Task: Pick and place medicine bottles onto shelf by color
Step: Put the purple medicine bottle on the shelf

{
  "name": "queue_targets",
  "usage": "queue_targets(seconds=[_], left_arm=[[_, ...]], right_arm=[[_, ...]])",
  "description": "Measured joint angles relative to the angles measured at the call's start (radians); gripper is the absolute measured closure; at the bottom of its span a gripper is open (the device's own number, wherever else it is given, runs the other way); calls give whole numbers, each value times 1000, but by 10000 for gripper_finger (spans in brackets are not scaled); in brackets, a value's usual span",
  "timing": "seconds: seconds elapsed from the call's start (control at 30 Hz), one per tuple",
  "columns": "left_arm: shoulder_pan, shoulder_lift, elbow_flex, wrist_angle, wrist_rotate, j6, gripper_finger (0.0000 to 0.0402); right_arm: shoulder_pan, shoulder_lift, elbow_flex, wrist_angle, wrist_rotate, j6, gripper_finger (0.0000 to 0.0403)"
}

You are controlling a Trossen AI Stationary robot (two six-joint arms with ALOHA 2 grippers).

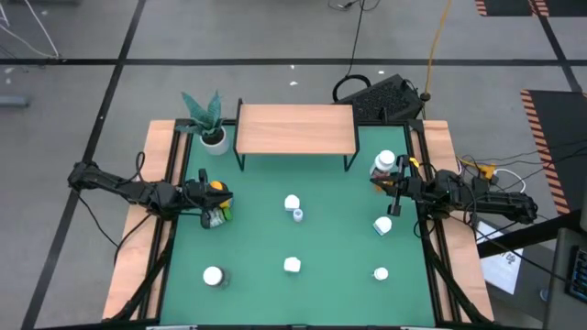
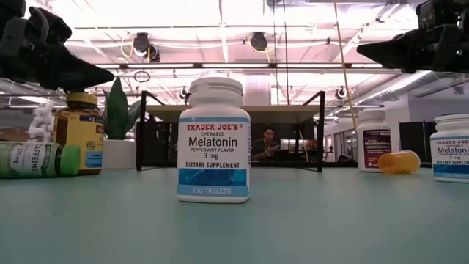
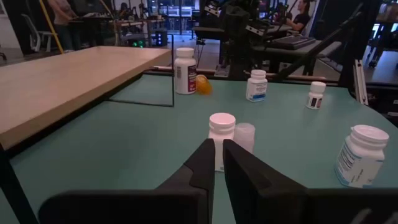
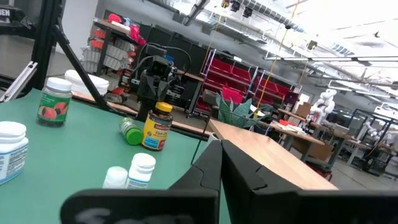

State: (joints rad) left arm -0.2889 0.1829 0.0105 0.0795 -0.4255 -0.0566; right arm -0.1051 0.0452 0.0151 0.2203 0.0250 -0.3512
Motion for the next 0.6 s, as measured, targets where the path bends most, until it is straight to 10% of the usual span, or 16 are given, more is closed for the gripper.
queue_targets(seconds=[0.6], left_arm=[[11, 0, 0, 39, -84, 158, 366]], right_arm=[[0, 12, 0, 250, 9, 186, 403]])
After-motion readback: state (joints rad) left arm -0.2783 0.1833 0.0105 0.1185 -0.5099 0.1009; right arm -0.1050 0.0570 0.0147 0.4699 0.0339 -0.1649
